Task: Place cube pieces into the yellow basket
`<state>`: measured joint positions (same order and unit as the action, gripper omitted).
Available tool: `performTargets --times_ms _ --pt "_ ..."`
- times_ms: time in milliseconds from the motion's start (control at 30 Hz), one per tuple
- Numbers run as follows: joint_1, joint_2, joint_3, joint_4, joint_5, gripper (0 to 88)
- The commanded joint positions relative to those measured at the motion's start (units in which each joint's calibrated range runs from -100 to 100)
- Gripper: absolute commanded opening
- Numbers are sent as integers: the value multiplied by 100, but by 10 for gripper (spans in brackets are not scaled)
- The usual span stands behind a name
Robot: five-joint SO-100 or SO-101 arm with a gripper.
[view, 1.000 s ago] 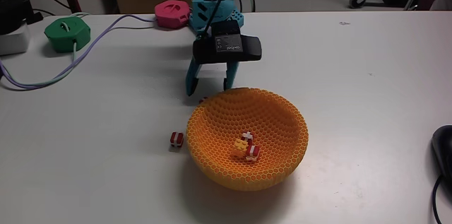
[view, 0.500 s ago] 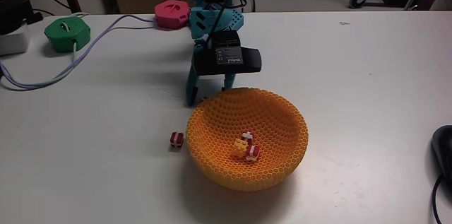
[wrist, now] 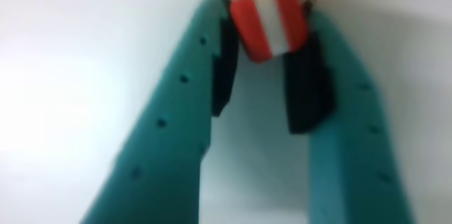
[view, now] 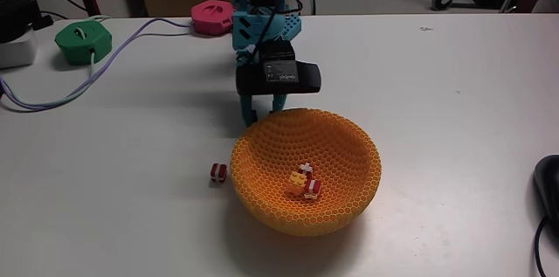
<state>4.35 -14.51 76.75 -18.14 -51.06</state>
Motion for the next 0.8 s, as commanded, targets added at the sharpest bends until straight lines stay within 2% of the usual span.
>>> performTargets --times_ms 0,200,400,433,500,533,667,767 --pt "282 -860 -313 -150 376 0" --pt "497 -1674 -1267 -46 811 0" --pt "-34 -1200 -2624 85 855 16" --pt "-193 -1049 -2730 85 816 70" --pt "-538 -736 -2798 15 806 262" --pt "-705 -566 -2884 128 781 311" --pt "-1171 -244 -2913 458 562 364" --pt "-1153 -329 -2913 667 708 393"
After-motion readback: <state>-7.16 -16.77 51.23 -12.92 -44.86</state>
